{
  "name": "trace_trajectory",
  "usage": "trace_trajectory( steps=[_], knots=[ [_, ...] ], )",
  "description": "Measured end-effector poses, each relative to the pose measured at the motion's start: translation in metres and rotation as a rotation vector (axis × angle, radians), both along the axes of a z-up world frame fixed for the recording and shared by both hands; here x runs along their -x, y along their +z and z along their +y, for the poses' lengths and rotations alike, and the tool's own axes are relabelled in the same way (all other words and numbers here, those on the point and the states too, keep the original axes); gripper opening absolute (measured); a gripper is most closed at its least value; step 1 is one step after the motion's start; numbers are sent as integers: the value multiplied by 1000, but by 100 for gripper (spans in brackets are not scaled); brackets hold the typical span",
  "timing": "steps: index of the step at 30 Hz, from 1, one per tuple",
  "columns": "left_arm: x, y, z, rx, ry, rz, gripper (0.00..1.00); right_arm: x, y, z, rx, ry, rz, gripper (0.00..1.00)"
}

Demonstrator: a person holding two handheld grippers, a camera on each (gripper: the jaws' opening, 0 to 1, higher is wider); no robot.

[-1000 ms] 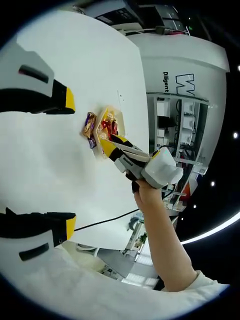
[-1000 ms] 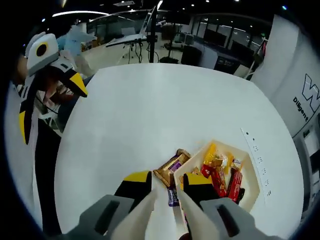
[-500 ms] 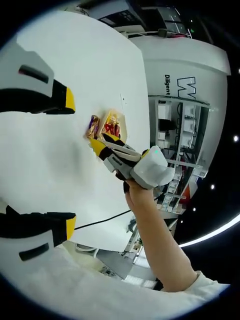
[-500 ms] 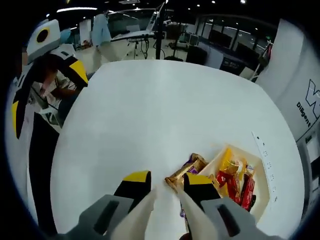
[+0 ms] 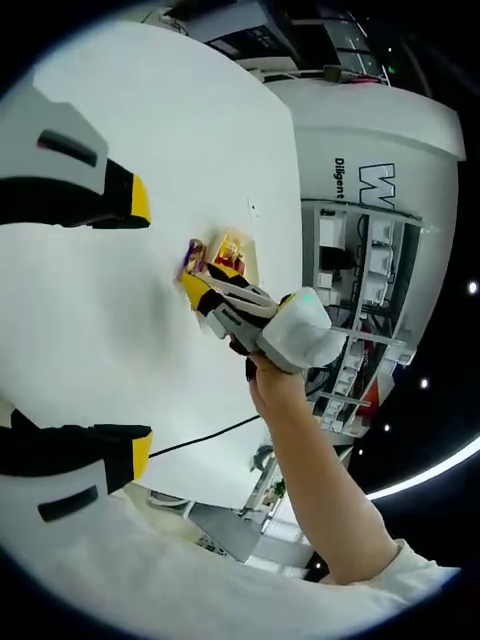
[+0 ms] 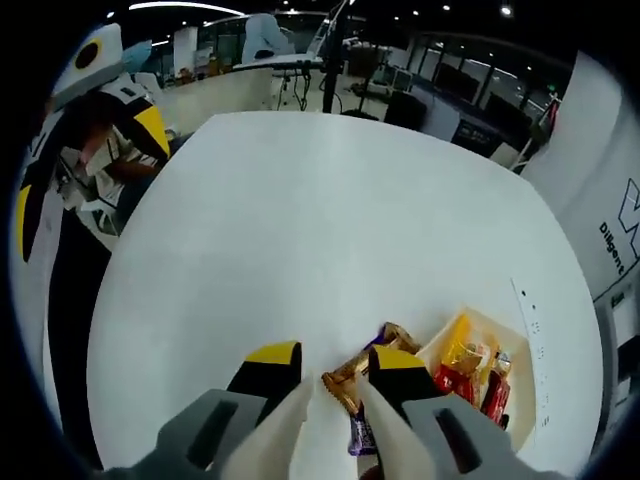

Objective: Place the target food into the container with the food tongs after gripping and lifting it, then release it inside without dropping or visibly crushing the food.

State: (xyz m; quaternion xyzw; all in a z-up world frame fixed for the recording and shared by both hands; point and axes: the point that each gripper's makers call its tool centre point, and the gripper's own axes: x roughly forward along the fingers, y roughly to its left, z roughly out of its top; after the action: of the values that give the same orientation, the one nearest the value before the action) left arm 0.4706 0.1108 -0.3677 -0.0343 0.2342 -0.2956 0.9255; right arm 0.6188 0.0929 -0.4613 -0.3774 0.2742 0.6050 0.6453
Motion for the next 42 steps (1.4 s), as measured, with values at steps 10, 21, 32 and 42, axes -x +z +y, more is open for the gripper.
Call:
trace_trajectory(
  steps=[10,21,32,42],
  knots=[
    [-2,-1,4,0,12,7,77,0,-9,0,24,11,-4,20],
    [-5,-3,4,7,13,6,77,6,-13,-2,33,2,36,20],
    [-8,-3,2,12,8,1,77,36,-14,-10,38,29,107,20],
    [-9,0,-5,11,-7,-5,77,46,-13,-29,39,17,114,21]
  ],
)
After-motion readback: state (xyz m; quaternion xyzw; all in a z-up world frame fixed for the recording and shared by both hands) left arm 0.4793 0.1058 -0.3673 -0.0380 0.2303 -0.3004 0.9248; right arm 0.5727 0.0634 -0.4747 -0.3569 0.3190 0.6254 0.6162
